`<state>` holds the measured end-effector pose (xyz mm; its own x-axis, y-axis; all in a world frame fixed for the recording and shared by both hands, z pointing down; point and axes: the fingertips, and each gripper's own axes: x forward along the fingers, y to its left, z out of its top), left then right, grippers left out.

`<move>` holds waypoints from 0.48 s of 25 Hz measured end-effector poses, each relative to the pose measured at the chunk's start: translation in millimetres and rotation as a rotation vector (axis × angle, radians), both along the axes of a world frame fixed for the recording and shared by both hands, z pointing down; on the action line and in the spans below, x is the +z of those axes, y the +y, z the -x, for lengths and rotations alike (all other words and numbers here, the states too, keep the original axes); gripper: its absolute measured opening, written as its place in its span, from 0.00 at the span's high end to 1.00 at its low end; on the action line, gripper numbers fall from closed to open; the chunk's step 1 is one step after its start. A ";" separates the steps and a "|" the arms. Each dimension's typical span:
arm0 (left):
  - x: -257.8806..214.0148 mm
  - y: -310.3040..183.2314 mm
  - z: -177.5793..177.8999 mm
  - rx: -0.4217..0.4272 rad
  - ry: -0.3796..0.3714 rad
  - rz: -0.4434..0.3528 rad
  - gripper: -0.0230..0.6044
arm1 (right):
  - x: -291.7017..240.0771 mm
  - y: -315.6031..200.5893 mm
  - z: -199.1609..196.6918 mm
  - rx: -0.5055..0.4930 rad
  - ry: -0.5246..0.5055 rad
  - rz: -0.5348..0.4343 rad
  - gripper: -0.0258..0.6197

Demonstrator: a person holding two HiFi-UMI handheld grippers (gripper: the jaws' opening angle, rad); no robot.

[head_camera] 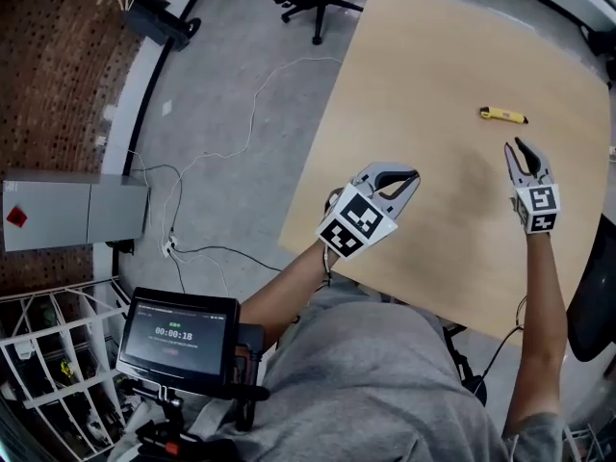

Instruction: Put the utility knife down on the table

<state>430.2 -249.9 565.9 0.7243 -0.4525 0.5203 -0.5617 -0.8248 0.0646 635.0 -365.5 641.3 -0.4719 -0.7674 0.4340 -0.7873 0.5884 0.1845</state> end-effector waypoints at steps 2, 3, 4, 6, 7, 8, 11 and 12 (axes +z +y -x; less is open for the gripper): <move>-4.2 -5.2 -3.9 0.003 0.009 -0.016 0.95 | -25.3 11.7 0.2 0.021 -0.088 -0.002 0.86; -5.8 -5.8 -5.4 0.005 0.011 -0.019 0.95 | -37.1 19.3 1.3 0.029 -0.131 -0.009 0.86; -7.2 -5.3 -6.4 0.008 0.012 -0.020 0.95 | -48.1 28.0 2.6 0.036 -0.173 -0.016 0.86; -10.3 -2.7 -7.8 0.019 0.011 -0.022 0.95 | -69.9 47.5 5.2 0.058 -0.250 -0.023 0.86; -12.3 -1.5 -8.9 0.025 0.012 -0.025 0.95 | -81.8 56.6 5.7 0.067 -0.285 -0.032 0.86; -14.6 -0.8 -10.7 0.031 0.012 -0.031 0.95 | -93.4 65.1 5.1 0.076 -0.315 -0.040 0.86; -20.6 1.6 -13.6 0.050 0.007 -0.054 0.95 | -124.3 87.5 -1.2 0.104 -0.383 -0.061 0.86; -21.1 3.8 -11.8 0.056 0.003 -0.061 0.95 | -133.5 94.5 -2.3 0.113 -0.404 -0.075 0.86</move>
